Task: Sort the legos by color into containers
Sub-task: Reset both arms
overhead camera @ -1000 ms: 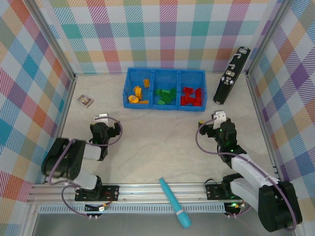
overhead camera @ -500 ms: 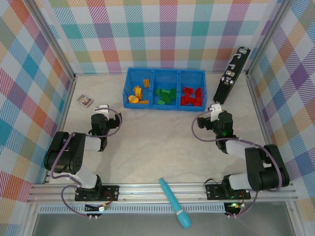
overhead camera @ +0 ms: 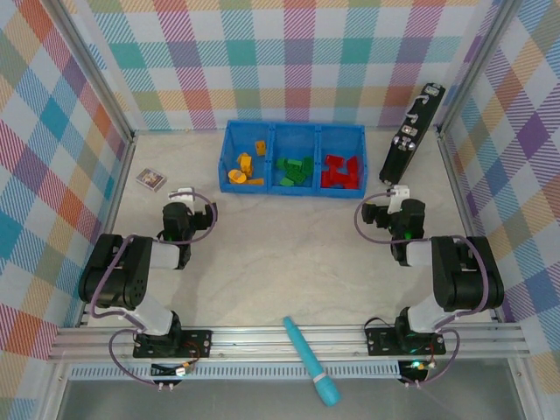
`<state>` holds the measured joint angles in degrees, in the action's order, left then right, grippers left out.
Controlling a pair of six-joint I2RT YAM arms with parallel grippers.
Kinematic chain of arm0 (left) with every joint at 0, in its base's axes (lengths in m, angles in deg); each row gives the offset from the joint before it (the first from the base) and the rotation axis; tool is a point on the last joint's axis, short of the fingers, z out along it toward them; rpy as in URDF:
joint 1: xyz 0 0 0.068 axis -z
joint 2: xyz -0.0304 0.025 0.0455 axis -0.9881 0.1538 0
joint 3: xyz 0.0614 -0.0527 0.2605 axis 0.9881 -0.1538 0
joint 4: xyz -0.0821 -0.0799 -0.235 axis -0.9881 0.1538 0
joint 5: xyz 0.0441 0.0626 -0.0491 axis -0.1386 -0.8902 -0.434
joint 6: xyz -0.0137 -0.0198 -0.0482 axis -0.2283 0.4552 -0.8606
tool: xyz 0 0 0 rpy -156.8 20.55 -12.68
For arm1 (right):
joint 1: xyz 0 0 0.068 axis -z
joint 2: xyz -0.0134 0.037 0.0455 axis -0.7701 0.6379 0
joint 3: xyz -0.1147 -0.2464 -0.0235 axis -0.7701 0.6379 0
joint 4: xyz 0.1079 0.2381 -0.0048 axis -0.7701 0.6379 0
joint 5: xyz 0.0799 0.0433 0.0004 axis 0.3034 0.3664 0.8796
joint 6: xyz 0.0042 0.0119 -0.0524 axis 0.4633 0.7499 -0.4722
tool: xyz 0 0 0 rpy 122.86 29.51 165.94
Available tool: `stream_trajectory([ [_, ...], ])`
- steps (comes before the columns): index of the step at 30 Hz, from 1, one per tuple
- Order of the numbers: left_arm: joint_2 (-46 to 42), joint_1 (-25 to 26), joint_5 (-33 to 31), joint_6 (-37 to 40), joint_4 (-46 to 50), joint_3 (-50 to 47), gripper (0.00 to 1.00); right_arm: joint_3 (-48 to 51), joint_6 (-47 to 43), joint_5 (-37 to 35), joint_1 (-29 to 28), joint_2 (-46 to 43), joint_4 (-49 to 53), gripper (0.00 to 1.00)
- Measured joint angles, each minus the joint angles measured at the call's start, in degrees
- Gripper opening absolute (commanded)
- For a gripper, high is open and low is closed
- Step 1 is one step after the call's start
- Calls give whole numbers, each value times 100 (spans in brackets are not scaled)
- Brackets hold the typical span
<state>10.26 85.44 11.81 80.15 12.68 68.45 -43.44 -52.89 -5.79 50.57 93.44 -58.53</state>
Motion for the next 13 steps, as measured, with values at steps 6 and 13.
stream_trajectory([
  [6, 0, 0, 0, 0, 0, 0, 100, 0, 7, 42, 0, 0, 2, 99],
  [13, 0, 0, 0, 0, 0, 0, 100, 0, 20, 63, 0, 0, 2, 99],
])
